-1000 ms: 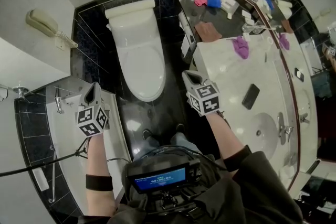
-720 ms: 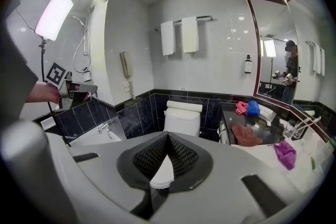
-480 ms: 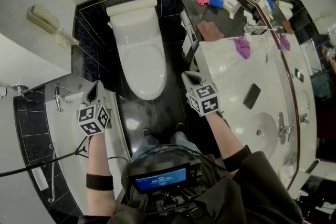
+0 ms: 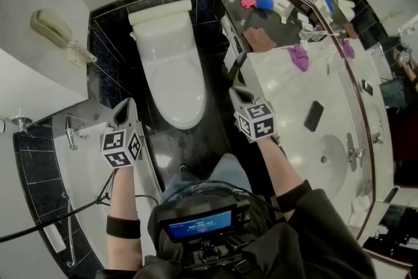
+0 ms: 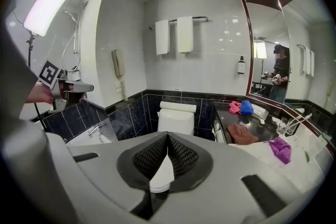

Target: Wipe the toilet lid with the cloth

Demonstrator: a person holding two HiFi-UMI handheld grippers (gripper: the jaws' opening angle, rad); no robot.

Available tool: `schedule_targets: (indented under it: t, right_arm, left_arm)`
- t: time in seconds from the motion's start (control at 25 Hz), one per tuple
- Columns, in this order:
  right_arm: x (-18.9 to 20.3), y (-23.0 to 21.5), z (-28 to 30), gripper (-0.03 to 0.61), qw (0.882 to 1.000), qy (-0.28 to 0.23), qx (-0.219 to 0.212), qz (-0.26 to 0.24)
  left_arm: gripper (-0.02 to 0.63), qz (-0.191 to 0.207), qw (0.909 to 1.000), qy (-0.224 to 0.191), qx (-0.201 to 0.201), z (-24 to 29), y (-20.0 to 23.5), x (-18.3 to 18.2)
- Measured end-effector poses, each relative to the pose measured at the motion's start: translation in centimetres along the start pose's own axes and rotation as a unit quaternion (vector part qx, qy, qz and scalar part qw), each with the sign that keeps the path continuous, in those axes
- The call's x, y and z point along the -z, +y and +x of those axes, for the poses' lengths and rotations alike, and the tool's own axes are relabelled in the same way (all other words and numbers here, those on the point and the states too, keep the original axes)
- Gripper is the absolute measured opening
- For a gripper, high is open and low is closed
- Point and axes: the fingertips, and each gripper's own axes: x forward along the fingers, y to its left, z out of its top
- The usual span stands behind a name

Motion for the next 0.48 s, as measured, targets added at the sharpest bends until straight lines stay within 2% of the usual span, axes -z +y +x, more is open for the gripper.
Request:
schedule_targets:
  t: [0.16, 0.4, 0.48]
  right_arm:
    - [-0.3, -2.8, 0.9, 0.023, 1.000, 0.009, 0.025, 0.007]
    - [1.2, -12.2, 4.4, 0.064, 0.998, 0.036, 0.056, -0.003]
    - [1.4, -15.6, 5.9, 0.153, 0.997, 0.050, 0.060, -0.002]
  left_arm:
    - [0.000, 0.013, 0.9995, 0.011, 0.028, 2.2, -1.4, -0.1]
    - [0.000, 0.031, 0.9983, 0.024, 0.044, 8.2, -5.1, -1.1]
    - [0.000, 0.031, 0.9979, 0.035, 0.044, 10.6, -6.6, -1.0]
